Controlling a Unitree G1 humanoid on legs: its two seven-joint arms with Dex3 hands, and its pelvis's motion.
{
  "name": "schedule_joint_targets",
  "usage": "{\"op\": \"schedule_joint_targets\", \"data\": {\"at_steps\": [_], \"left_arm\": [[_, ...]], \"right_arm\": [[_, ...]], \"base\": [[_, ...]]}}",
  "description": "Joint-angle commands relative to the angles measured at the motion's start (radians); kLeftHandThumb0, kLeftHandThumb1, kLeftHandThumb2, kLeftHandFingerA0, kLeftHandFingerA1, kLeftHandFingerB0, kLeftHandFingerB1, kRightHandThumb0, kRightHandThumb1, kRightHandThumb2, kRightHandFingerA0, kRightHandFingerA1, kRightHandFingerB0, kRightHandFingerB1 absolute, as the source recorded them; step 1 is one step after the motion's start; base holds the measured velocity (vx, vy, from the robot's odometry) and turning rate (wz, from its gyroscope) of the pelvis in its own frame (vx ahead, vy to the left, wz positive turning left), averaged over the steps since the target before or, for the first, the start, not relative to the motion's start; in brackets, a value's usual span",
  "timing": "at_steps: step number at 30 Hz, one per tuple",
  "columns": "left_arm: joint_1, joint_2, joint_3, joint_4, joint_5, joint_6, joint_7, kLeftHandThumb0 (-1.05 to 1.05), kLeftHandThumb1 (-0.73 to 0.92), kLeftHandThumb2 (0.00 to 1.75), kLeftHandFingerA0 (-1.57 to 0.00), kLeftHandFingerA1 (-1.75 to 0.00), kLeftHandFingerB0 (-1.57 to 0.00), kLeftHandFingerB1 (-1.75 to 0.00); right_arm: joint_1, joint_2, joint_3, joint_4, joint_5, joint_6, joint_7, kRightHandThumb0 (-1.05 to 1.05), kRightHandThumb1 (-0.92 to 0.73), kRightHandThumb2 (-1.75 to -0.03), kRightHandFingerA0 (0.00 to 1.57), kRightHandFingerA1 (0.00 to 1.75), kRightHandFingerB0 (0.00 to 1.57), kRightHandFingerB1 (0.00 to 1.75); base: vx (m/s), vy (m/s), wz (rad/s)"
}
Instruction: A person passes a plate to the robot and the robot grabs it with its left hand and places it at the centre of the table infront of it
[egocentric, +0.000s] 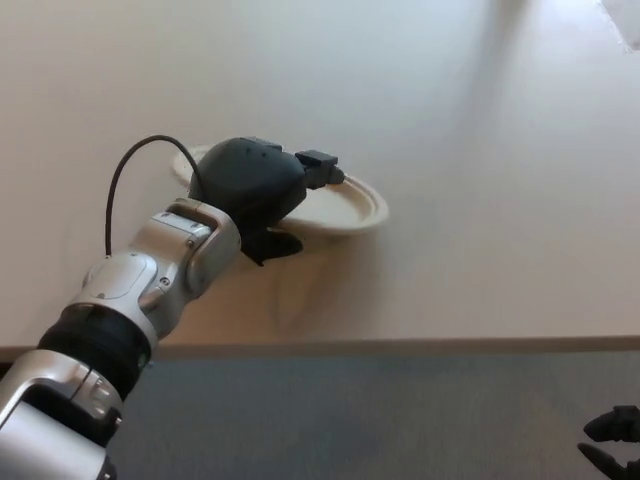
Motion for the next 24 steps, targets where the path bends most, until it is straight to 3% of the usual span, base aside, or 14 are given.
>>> {"op": "schedule_joint_targets", "data": {"at_steps": [1, 7, 8, 9, 11, 12, 13, 14, 15, 16, 18, 21, 23, 24], "left_arm": [[-0.022, -0.019, 0.033, -0.065, -0.147, 0.145, -0.354, -0.78, 0.42, 0.86, 0.0, -0.05, 0.0, -0.09], [-0.023, -0.021, 0.035, -0.109, -0.15, 0.178, -0.386, -0.88, 0.49, 0.9, 0.0, 0.0, 0.0, 0.0], [-0.022, -0.021, 0.038, -0.111, -0.158, 0.18, -0.395, -0.87, 0.47, 0.9, 0.0, 0.0, 0.0, 0.0], [-0.02, -0.019, 0.043, -0.115, -0.17, 0.18, -0.411, -0.87, 0.46, 0.91, 0.0, -0.03, 0.0, 0.0], [-0.024, -0.017, 0.052, -0.115, -0.186, 0.179, -0.433, -0.86, 0.46, 0.91, 0.0, -0.02, 0.0, 0.0], [-0.027, -0.022, 0.064, -0.115, -0.205, 0.187, -0.449, -0.85, 0.45, 0.9, 0.0, -0.01, 0.0, 0.0], [-0.024, -0.025, 0.071, -0.121, -0.217, 0.195, -0.46, -0.85, 0.45, 0.9, 0.0, -0.01, 0.0, 0.0], [-0.022, -0.027, 0.078, -0.121, -0.228, 0.197, -0.471, -0.85, 0.45, 0.9, 0.0, -0.03, 0.0, 0.0], [-0.021, -0.027, 0.085, -0.119, -0.24, 0.197, -0.481, -0.85, 0.45, 0.9, 0.0, -0.03, 0.0, 0.0], [-0.053, -0.03, 0.11, -0.076, -0.276, 0.177, -0.497, -0.85, 0.46, 0.9, 0.0, -0.07, 0.0, 0.0], [-0.067, -0.035, 0.146, -0.054, -0.331, 0.185, -0.551, -0.86, 0.47, 0.9, 0.0, -0.04, 0.0, 0.0], [-0.079, -0.042, 0.183, -0.033, -0.385, 0.212, -0.622, -0.98, 0.53, 0.66, 0.0, -0.01, 0.0, -0.02], [-0.083, -0.046, 0.201, -0.027, -0.413, 0.214, -0.654, -0.87, 0.46, 0.91, 0.0, -0.02, 0.0, 0.0], [-0.087, -0.049, 0.22, -0.02, -0.441, 0.225, -0.687, -1.02, 0.69, 0.61, -0.26, -0.33, 0.0, 0.0]], "right_arm": [[0.007, -0.018, 0.011, -0.001, -0.014, -0.008, 0.005, -0.8, -0.89, -0.66, 0.31, 0.55, 0.28, 0.44], [-0.006, -0.014, 0.01, 0.0, -0.009, -0.003, 0.009, -0.78, -0.88, -0.66, 0.33, 0.55, 0.28, 0.44], [-0.006, -0.013, 0.01, 0.0, -0.008, -0.004, 0.007, -0.78, -0.69, -1.11, 0.34, 0.63, 0.19, 0.52], [-0.006, -0.013, 0.012, 0.001, -0.011, -0.003, 0.006, -0.78, -0.87, -0.67, 0.33, 0.56, 0.27, 0.45], [-0.01, -0.014, 0.013, 0.002, -0.012, -0.002, 0.006, -0.77, -0.88, -0.66, 0.33, 0.55, 0.28, 0.44], [-0.011, -0.014, 0.008, 0.002, -0.007, 0.002, 0.007, -0.79, -0.69, -1.11, 0.35, 0.63, 0.2, 0.52], [-0.01, -0.015, 0.006, 0.002, -0.004, 0.004, 0.007, -0.79, -0.69, -1.11, 0.35, 0.63, 0.2, 0.52], [-0.01, -0.015, 0.007, 0.001, -0.005, 0.005, 0.007, -0.79, -0.86, -0.66, 0.34, 0.57, 0.28, 0.44], [-0.01, -0.015, 0.007, 0.001, -0.006, 0.006, 0.007, -0.79, -0.86, -0.66, 0.34, 0.57, 0.28, 0.44], [-0.034, -0.021, 0.006, 0.002, -0.006, 0.01, 0.012, -0.8, -0.69, -1.12, 0.36, 0.64, 0.2, 0.52], [-0.043, -0.02, -0.01, 0.004, 0.01, 0.016, 0.018, -0.78, -0.85, -0.65, 0.33, 0.56, 0.28, 0.44], [-0.041, -0.021, -0.009, 0.004, 0.006, 0.012, 0.021, -0.79, -0.84, -0.65, 0.31, 0.57, 0.27, 0.45], [-0.044, -0.02, -0.007, 0.008, 0.003, 0.017, 0.018, -0.8, -0.84, -0.65, 0.31, 0.56, 0.28, 0.44], [-0.044, -0.02, -0.004, 0.008, -0.001, 0.018, 0.015, -0.83, -0.67, -1.09, 0.32, 0.62, 0.22, 0.53]], "base": [[0.0, 0.0, 0.0], [0.0, 0.0, 0.0], [0.0, 0.0, 0.0], [0.0, 0.0, 0.0], [0.0, 0.0, 0.0], [0.0, 0.0, 0.0], [0.0, 0.0, 0.0], [0.0, 0.0, 0.0], [0.0, 0.0, 0.0], [0.0, 0.0, 0.0], [0.0, 0.0, 0.0], [0.0, 0.0, 0.0], [0.0, 0.0, 0.0], [0.0, 0.0, 0.0]]}}
